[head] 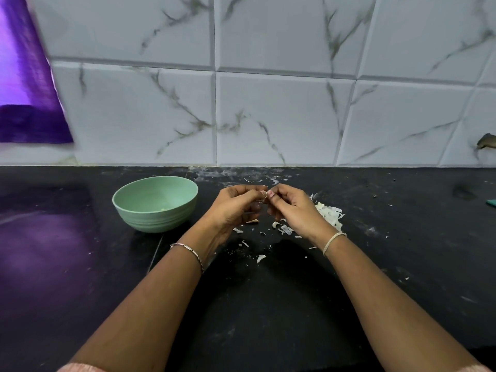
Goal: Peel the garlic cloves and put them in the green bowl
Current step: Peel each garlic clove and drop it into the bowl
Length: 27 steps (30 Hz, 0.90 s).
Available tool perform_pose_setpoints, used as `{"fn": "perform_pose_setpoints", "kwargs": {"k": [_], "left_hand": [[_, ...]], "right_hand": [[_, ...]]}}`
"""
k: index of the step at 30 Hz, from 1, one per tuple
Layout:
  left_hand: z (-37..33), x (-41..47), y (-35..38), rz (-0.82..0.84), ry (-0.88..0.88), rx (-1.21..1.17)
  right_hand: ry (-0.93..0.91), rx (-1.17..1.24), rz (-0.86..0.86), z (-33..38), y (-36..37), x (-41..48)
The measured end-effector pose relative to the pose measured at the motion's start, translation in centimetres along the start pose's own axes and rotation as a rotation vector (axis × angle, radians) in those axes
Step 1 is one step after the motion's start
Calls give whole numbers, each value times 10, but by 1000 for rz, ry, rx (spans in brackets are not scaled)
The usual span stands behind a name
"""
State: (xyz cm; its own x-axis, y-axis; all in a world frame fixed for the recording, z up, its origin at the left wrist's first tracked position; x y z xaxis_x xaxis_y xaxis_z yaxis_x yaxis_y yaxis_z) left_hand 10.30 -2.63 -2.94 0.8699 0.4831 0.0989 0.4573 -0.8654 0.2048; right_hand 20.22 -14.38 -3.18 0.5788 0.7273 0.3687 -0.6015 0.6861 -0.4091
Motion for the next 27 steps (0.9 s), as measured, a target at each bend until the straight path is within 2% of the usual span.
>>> {"fn": "perform_pose_setpoints", "kwargs": {"k": [6, 12, 19, 22, 27], "left_hand": [[5, 1, -5, 9, 87, 117], [7, 1, 0, 25, 135, 272], [9, -2, 3, 96, 133, 291], [8, -1, 1, 95, 102, 252], [9, -1, 0, 106, 51, 208]], "right_hand": [[-39, -136, 31, 0, -3, -2], [-79, -547, -104, 4, -12, -5], [-48, -806, -253, 6, -29, -6], [14, -831, -332, 3, -44, -6], [144, -815, -216, -11, -64, -7]]}}
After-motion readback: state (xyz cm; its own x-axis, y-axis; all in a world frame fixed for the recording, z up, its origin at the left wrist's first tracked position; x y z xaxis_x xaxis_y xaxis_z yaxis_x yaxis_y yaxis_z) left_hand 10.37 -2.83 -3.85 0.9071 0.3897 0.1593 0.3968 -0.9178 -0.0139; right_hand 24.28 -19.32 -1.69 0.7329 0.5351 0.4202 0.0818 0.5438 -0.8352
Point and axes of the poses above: each hand's wrist, its own x-axis towards the middle knuckle, its own y-axis out of the palm, z = x × y, the point moved 1 cm from there along x, towards the middle knuckle
